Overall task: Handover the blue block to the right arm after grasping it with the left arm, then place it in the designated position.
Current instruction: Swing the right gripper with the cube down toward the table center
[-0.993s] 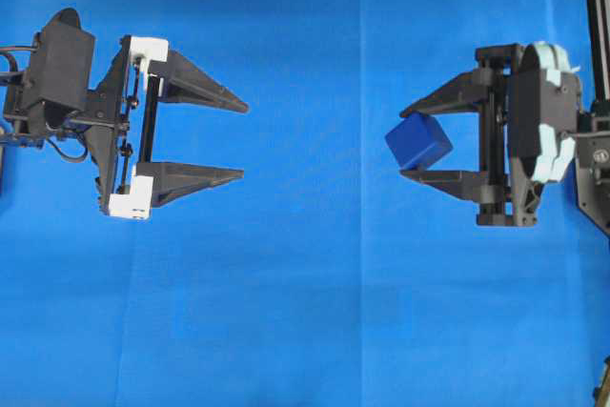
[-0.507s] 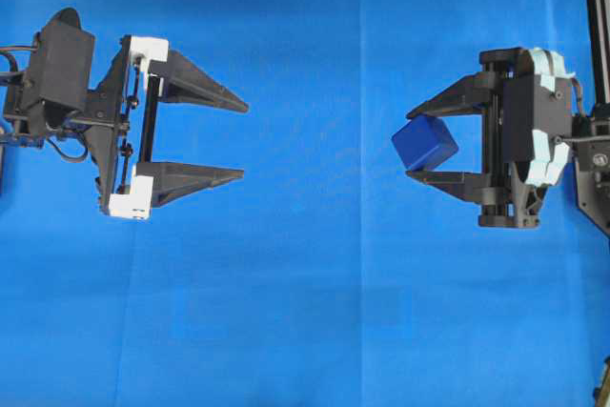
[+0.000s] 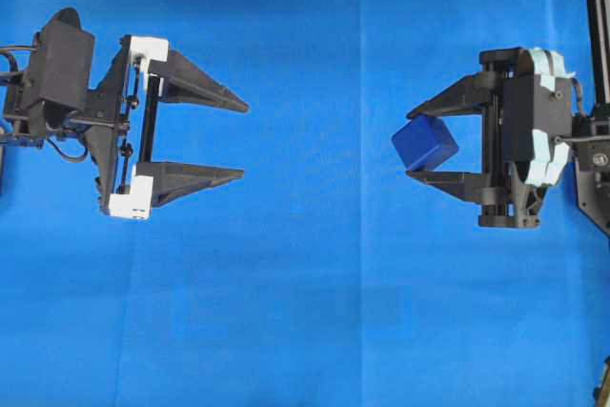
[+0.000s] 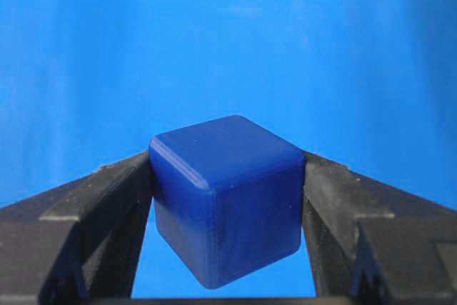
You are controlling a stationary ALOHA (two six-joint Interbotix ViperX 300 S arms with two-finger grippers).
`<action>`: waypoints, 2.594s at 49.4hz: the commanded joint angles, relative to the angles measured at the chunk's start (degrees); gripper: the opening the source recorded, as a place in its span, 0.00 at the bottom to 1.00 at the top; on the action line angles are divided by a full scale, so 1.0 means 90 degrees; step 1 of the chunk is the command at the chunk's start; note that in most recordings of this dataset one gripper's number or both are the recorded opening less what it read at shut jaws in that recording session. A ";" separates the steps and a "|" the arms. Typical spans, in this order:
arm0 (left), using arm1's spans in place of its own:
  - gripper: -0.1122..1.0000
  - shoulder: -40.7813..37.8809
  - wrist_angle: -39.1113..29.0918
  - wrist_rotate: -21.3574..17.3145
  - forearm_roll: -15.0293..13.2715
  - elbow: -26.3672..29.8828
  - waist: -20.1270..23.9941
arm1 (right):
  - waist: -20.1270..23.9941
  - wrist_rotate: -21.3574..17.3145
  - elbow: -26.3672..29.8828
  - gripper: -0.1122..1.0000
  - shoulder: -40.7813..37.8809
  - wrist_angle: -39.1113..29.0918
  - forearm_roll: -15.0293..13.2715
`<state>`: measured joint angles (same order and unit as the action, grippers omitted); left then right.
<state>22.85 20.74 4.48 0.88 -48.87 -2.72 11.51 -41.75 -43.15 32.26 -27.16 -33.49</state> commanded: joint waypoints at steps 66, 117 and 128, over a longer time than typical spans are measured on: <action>0.93 0.0088 0.0020 0.0000 0.0000 0.0166 0.0020 | -0.0322 -0.0469 0.0078 0.57 -0.2617 0.2490 0.0000; 0.93 0.0088 0.0020 -0.0020 0.0000 0.0176 0.0010 | -0.0615 -0.0527 0.0830 0.57 -0.4873 0.3838 0.0000; 0.93 0.0088 0.0029 -0.0020 0.0010 0.0176 0.0020 | -0.0605 -0.0527 0.0820 0.57 -0.4873 0.3848 0.0000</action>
<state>22.76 20.65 4.48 0.97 -48.87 -2.72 6.06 -46.41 -36.21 -12.22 7.12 -33.57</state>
